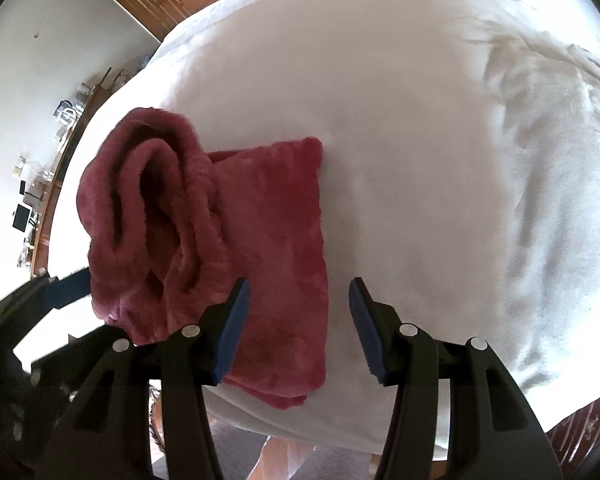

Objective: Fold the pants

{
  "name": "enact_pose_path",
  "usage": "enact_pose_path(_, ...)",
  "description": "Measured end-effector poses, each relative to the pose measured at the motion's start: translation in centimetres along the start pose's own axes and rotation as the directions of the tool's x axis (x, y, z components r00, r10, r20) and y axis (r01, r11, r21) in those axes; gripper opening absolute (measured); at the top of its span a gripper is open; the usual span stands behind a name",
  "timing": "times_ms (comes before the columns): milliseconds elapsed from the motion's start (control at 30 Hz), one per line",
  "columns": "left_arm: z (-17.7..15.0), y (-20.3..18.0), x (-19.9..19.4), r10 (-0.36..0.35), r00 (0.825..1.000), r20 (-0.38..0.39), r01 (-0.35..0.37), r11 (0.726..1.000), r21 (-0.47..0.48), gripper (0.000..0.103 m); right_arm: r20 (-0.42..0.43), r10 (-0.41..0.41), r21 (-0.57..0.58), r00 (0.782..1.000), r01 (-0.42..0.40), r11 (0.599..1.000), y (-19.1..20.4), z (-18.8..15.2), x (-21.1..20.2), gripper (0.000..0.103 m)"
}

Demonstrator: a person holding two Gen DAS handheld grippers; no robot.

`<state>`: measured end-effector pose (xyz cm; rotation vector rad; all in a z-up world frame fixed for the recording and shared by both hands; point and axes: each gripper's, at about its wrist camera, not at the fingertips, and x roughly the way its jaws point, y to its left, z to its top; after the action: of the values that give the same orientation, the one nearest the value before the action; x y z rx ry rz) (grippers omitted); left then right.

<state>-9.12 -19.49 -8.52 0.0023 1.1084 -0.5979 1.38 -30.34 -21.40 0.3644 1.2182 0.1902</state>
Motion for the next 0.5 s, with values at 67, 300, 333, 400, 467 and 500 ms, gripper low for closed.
enact_pose_path(67, -0.2, 1.2, -0.7, -0.041, 0.999, 0.001, 0.041, 0.998, -0.056, 0.063, 0.007, 0.032, 0.010, 0.999, -0.032, 0.999, 0.1, 0.3, -0.3, 0.053)
enact_pose_path(300, -0.9, 6.2, -5.7, -0.050, 0.996, 0.075, 0.063, 0.982, -0.176, 0.063, 0.027, 0.155, 0.044, 0.988, -0.156, 0.987, 2.1, 2.0, -0.5, 0.062)
enact_pose_path(333, -1.0, 6.9, -6.4, -0.043, 0.996, 0.079, 0.057, 0.982, -0.182, 0.064, 0.027, 0.177, 0.051, 0.984, -0.178, 0.983, 2.4, 2.2, -0.3, 0.064)
enact_pose_path(400, -1.2, 8.8, -7.4, -0.018, 0.996, 0.083, 0.034, 0.979, -0.201, 0.064, 0.024, 0.238, 0.073, 0.971, -0.239, 0.968, 3.1, 2.4, -0.2, 0.077)
enact_pose_path(467, -1.5, 10.3, -7.9, 0.005, 0.997, 0.077, 0.012, 0.976, -0.218, 0.064, 0.016, 0.290, 0.110, 0.957, -0.290, 0.951, 3.8, 2.7, 0.6, 0.081)
enact_pose_path(500, -1.6, 11.4, -8.0, 0.015, 0.997, 0.071, 0.002, 0.972, -0.234, 0.064, 0.009, 0.288, 0.128, 0.958, -0.287, 0.949, 4.1, 2.8, 1.2, 0.081)
